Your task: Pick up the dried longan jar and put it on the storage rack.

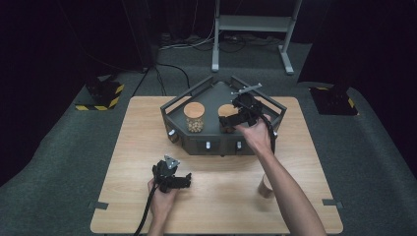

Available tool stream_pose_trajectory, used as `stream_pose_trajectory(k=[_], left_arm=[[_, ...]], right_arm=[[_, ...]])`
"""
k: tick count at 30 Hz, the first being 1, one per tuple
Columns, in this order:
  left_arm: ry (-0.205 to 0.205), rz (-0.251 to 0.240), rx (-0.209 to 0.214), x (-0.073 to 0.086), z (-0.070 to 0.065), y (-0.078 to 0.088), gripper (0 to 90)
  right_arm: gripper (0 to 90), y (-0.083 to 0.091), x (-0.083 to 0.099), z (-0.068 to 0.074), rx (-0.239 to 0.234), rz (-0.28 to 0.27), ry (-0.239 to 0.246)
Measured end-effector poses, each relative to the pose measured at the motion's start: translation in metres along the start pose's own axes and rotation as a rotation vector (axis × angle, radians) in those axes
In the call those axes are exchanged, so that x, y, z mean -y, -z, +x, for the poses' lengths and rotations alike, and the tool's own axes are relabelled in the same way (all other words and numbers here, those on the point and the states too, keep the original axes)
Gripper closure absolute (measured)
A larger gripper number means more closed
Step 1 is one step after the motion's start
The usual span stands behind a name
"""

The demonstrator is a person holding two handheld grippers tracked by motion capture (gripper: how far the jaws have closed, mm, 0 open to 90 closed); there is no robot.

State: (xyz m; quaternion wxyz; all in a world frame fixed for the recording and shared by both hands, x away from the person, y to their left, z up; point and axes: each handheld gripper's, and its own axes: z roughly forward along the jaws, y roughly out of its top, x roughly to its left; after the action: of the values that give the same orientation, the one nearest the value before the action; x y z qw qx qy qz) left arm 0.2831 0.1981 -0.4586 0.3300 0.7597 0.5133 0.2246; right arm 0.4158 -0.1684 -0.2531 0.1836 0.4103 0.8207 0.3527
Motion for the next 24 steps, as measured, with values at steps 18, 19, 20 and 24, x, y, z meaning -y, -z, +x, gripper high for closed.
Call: stream_pose_trajectory(k=[18,19,20,24], left_arm=[[0.002,0.000,0.001,0.000,0.000,0.000,3.3],[0.002,0.000,0.001,0.000,0.000,0.000,3.3],[0.002,0.000,0.001,0.000,0.000,0.000,3.3],[0.001,0.001,0.001,0.000,0.000,0.000,3.3]], right_arm=[[0.6,0.031,0.034,-0.028,-0.059,-0.103,-0.040],[0.6,0.032,0.037,-0.029,-0.060,-0.108,-0.044],[0.7,0.034,0.039,-0.029,-0.058,-0.110,-0.044],[3.4,0.041,0.046,-0.034,-0.065,-0.119,-0.055]])
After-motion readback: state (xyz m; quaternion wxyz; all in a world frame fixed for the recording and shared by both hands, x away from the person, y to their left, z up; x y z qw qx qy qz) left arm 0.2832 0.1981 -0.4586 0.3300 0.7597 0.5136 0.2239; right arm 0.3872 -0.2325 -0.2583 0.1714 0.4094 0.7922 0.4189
